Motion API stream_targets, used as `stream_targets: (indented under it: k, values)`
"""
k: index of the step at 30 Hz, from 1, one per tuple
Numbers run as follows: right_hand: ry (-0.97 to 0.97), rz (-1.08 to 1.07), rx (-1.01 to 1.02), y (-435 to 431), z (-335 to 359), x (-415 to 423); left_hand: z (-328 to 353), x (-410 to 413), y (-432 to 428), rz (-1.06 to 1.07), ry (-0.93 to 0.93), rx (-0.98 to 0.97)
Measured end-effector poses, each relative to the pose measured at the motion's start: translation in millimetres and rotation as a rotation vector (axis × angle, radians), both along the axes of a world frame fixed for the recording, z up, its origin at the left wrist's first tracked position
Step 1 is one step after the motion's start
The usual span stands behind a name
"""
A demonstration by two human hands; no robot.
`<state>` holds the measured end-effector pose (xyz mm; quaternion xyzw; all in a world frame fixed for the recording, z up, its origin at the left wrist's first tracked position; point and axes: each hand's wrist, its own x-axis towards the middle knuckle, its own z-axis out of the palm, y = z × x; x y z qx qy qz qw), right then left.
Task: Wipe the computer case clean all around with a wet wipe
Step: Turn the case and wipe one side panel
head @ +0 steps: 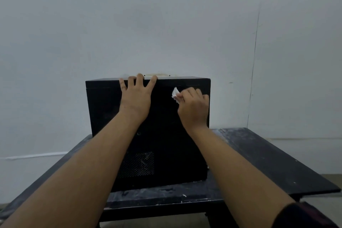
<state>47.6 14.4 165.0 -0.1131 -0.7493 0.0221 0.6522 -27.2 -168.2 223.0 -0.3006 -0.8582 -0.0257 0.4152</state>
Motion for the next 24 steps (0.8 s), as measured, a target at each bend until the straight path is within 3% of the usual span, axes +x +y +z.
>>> stream_targets:
  k: [8,12,17,21,24]
  values:
    - [0.074,0.014,-0.209,22.7,47.3,11.1,-1.9,0.6,2.0,0.003,0.003,0.021]
    - [0.001,0.067,-0.074,4.3,28.2,3.0,-0.9,1.7,0.4,-0.014,-0.008,0.028]
    - [-0.038,-0.028,0.045,26.9,-7.5,18.3,-1.5,3.0,1.0,-0.014,-0.015,0.031]
    - [0.082,-0.017,-0.143,44.8,31.7,25.4,-1.2,3.0,3.4,-0.002,-0.007,0.038]
    - [0.054,0.053,-0.165,35.7,53.0,19.5,-2.2,1.8,1.9,-0.017,-0.009,0.041]
